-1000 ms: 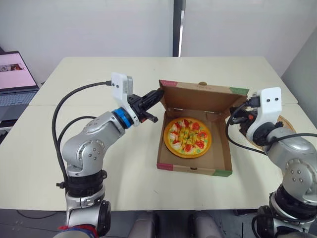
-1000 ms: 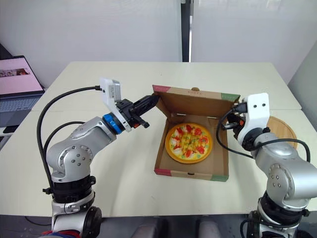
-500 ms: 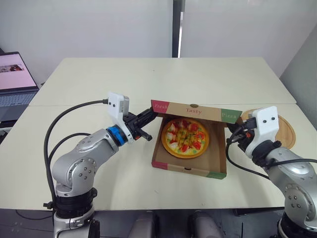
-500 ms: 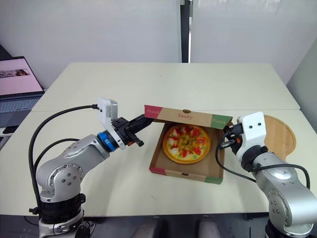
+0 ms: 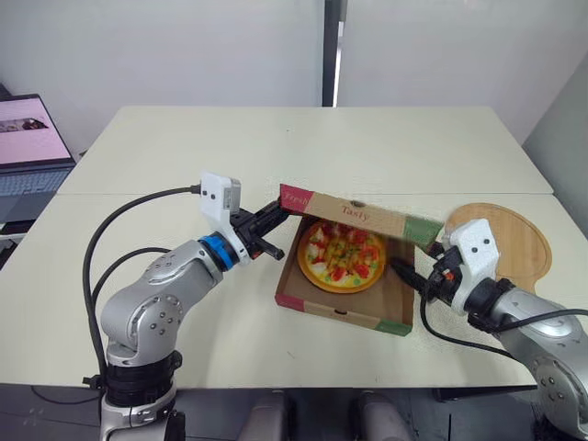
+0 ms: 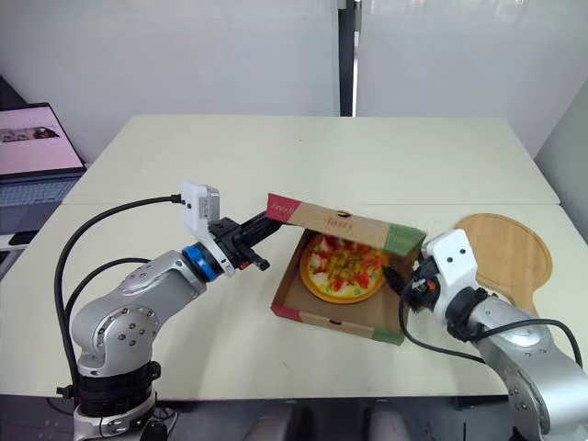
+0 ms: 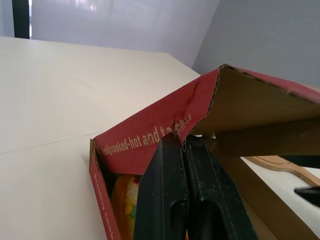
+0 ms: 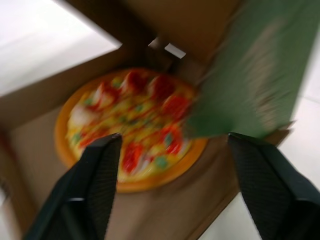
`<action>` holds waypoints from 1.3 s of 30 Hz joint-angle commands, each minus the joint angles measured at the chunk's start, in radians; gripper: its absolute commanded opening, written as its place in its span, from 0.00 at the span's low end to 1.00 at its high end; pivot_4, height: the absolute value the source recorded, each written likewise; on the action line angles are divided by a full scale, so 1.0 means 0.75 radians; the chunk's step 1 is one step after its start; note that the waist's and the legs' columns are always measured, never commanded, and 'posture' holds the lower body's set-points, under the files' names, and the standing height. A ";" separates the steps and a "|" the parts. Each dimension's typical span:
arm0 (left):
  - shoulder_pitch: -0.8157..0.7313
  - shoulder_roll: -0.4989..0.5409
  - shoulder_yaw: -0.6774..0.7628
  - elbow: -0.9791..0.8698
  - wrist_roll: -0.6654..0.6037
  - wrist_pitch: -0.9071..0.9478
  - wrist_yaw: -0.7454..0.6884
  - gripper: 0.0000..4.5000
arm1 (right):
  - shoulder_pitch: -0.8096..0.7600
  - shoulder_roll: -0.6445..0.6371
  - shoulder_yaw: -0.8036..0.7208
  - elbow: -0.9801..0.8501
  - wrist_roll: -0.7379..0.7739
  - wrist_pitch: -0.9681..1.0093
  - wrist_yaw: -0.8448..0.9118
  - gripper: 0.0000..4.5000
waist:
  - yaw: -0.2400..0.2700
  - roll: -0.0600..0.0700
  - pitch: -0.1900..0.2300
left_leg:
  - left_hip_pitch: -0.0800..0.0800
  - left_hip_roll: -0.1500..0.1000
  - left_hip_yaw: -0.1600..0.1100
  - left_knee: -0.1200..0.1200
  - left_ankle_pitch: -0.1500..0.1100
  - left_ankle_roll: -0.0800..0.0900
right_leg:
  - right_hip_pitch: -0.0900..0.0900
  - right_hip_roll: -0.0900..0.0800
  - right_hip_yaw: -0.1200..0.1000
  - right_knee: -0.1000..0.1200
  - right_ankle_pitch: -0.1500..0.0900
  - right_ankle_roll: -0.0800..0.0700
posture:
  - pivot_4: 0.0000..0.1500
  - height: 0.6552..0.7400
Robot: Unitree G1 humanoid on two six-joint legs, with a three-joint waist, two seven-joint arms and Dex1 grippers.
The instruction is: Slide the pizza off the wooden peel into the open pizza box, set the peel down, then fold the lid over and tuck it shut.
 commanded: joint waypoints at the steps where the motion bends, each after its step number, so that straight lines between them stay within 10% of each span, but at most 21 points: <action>1: -0.007 0.017 0.005 -0.016 0.003 -0.037 -0.005 0.00 | 0.103 -0.191 -0.075 0.020 0.017 -0.130 0.216 0.77 | 0.004 -0.001 0.000 | 0.000 0.000 0.000 0.000 0.000 0.000 | 0.001 0.000 -0.001 0.000 0.000 0.000 | 1.00 0.86; 10: 0.037 0.040 -0.021 -0.026 0.020 -0.079 -0.020 0.00 | 0.100 -0.344 -0.288 0.347 0.003 -0.350 0.318 0.73 | 0.002 -0.002 0.001 | 0.001 0.001 -0.001 0.001 0.000 0.001 | 0.004 0.000 -0.001 -0.004 0.000 0.000 | 1.00 0.86; 20: 0.101 0.126 -0.059 -0.022 0.070 -0.143 -0.119 0.00 | -0.249 -0.354 -0.267 0.497 0.090 -0.286 0.261 0.01 | 0.003 -0.002 0.001 | 0.001 0.002 -0.001 0.001 0.000 0.000 | 0.004 0.000 -0.001 -0.004 0.000 0.000 | 1.00 0.86; 39: 0.252 0.273 -0.077 0.002 0.104 -0.220 -0.353 0.00 | -0.230 -0.263 -0.021 0.350 0.143 -0.245 0.221 0.01 | 0.008 -0.002 0.001 | 0.000 0.001 -0.002 0.000 0.000 0.001 | 0.003 -0.001 -0.002 -0.006 0.000 0.000 | 1.00 0.86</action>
